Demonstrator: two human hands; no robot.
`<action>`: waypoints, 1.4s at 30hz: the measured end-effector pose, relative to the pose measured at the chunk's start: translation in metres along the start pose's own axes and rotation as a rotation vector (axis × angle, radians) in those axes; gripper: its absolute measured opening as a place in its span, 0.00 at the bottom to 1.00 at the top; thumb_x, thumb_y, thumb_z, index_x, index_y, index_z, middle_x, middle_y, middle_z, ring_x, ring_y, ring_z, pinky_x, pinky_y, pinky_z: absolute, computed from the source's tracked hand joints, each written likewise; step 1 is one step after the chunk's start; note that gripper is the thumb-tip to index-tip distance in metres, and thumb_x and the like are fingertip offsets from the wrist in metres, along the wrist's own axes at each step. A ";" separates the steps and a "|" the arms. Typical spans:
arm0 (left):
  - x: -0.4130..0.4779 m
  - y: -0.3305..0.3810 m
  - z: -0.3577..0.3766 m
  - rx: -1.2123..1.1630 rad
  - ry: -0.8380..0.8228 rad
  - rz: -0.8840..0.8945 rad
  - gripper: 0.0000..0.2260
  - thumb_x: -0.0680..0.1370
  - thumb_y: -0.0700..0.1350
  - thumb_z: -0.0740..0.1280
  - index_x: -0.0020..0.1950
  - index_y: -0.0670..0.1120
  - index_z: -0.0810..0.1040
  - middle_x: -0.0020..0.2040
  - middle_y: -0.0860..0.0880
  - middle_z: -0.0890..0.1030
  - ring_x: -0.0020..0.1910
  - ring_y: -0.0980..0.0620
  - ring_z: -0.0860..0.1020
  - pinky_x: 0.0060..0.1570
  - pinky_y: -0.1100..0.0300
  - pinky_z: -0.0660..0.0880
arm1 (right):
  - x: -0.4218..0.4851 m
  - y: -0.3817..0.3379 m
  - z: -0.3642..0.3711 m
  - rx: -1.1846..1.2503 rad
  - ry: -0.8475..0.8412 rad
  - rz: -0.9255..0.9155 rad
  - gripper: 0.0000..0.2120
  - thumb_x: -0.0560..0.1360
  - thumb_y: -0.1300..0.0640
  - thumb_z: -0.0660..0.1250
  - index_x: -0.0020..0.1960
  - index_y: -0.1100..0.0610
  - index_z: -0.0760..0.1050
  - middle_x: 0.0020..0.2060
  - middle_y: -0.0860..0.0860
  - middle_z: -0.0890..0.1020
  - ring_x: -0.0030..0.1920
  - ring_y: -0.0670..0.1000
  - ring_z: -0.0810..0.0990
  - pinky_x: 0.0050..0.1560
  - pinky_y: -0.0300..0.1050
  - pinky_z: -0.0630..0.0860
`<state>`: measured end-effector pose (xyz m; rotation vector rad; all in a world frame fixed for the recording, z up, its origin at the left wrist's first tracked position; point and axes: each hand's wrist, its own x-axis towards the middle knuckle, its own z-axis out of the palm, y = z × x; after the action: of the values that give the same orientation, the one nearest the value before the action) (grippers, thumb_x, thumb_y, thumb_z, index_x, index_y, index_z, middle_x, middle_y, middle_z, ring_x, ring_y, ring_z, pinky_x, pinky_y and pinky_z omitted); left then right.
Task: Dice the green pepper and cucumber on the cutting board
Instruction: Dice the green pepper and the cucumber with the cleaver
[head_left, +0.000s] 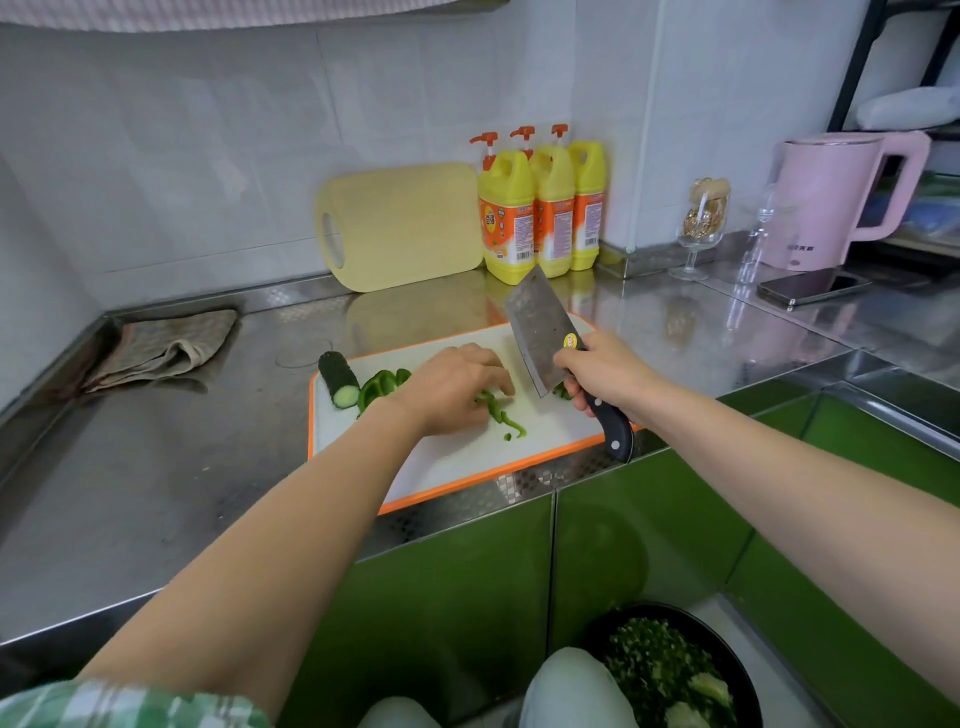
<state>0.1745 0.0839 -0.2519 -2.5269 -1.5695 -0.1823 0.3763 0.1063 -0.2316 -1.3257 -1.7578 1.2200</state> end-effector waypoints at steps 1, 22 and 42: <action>-0.001 0.002 -0.001 -0.030 0.000 0.045 0.16 0.69 0.42 0.69 0.56 0.50 0.81 0.55 0.49 0.78 0.56 0.47 0.74 0.54 0.53 0.70 | 0.000 0.000 -0.001 0.005 0.002 -0.001 0.09 0.78 0.63 0.56 0.39 0.59 0.68 0.27 0.55 0.72 0.23 0.50 0.69 0.25 0.40 0.66; 0.004 0.003 0.012 0.003 0.099 -0.316 0.13 0.79 0.53 0.63 0.54 0.46 0.79 0.55 0.46 0.76 0.58 0.45 0.71 0.56 0.54 0.68 | -0.009 0.000 0.007 -0.114 -0.045 0.043 0.10 0.77 0.65 0.57 0.37 0.61 0.67 0.27 0.57 0.73 0.23 0.52 0.70 0.26 0.39 0.67; -0.004 0.017 0.006 -0.170 0.199 -0.216 0.04 0.70 0.45 0.71 0.44 0.51 0.82 0.45 0.49 0.76 0.49 0.46 0.73 0.51 0.52 0.70 | -0.020 0.006 0.010 -0.145 0.020 0.030 0.12 0.76 0.63 0.56 0.37 0.64 0.73 0.28 0.59 0.76 0.27 0.55 0.72 0.30 0.42 0.70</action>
<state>0.1884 0.0744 -0.2602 -2.3624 -1.8084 -0.5981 0.3758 0.0847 -0.2404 -1.4462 -1.8476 1.1096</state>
